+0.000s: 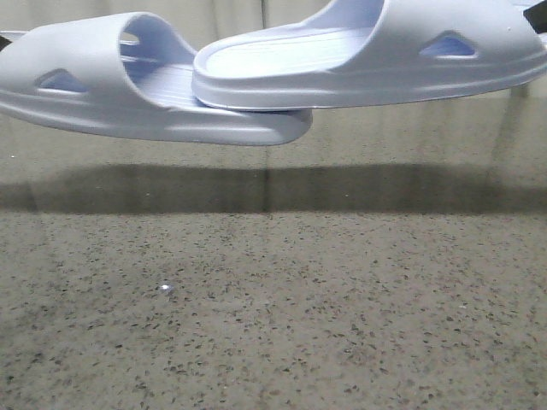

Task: Insert blue slippers together front up
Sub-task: 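Lift both slippers and bring them together above the table, then slide the right gripper's slipper onto the left gripper's slipper, soles stacked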

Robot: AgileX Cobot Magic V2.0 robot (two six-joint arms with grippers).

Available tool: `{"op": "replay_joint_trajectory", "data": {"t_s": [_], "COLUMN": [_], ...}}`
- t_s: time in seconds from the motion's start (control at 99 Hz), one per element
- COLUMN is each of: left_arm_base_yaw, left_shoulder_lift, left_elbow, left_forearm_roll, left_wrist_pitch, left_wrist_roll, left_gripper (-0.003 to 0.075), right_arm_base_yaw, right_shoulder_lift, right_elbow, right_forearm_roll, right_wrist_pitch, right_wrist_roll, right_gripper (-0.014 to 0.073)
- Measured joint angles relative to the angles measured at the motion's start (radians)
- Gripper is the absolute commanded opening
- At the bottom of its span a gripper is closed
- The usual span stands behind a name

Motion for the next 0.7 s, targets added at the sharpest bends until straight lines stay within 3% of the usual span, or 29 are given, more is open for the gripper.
{"op": "replay_joint_trajectory", "data": {"t_s": [0.232,0.697], "left_arm_base_yaw": [-0.044,-0.088], "left_shoulder_lift": [0.000,0.007], "left_elbow": [0.001,0.001], "left_forearm_roll": [-0.026,-0.065], "left_wrist_pitch": [-0.002,-0.085], "left_wrist_roll": [0.011,0.019], "left_gripper": [0.0015,0.0015], "right_arm_base_yaw": [0.052,0.376], "right_shoulder_lift": [0.046,0.269], "right_elbow": [-0.001,-0.025], "right_forearm_roll": [0.028,0.274], "right_wrist_pitch": [-0.009,-0.183], "right_wrist_roll": [-0.029,-0.179], "right_gripper": [-0.0104,-0.0104]}}
